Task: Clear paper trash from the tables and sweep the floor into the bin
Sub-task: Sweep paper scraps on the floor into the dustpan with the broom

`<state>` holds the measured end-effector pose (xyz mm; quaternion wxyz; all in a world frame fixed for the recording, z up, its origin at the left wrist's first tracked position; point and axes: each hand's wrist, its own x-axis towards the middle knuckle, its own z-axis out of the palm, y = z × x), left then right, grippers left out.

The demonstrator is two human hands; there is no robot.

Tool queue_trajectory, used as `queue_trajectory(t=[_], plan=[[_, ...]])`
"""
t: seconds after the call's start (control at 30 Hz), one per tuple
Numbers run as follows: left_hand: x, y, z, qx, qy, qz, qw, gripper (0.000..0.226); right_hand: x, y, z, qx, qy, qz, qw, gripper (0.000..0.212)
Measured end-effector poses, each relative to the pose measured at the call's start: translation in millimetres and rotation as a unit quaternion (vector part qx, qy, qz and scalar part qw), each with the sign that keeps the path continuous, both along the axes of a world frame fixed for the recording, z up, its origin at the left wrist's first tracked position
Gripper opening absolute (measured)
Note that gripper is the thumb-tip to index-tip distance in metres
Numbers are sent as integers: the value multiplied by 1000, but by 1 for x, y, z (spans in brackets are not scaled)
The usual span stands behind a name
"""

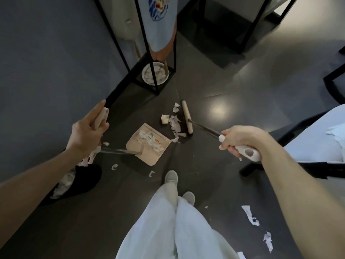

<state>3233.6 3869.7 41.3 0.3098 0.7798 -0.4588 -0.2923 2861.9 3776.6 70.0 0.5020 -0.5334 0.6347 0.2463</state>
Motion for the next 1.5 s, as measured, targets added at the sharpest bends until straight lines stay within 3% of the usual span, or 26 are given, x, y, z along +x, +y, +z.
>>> queue_trajectory(t=[0.1,0.23,0.47,0.53,0.67,0.87,1.1,1.5], plan=[[1,8,-11,8,-2,-8,1000,66,1,4,4,-50,35,49,997,43],[2,3,-29,31,9,-23,999,67,12,-3,-3,-66,94,92,989,21],[9,-29,-51,31,28,-43,998,68,56,-46,-48,-55,144,142,978,24],[12,-40,-52,30,38,-51,998,68,66,-51,-61,-43,110,116,986,22],[14,-61,-56,12,56,-56,997,66,72,-52,-84,12,50,45,998,64],[13,-100,-59,9,72,-47,996,63,62,-33,-87,59,74,73,993,88],[-5,-134,-61,19,74,-91,993,66,20,-8,-43,157,48,-50,985,89],[-32,-112,-55,-9,89,-188,978,63,-49,60,-2,83,9,-171,982,84]])
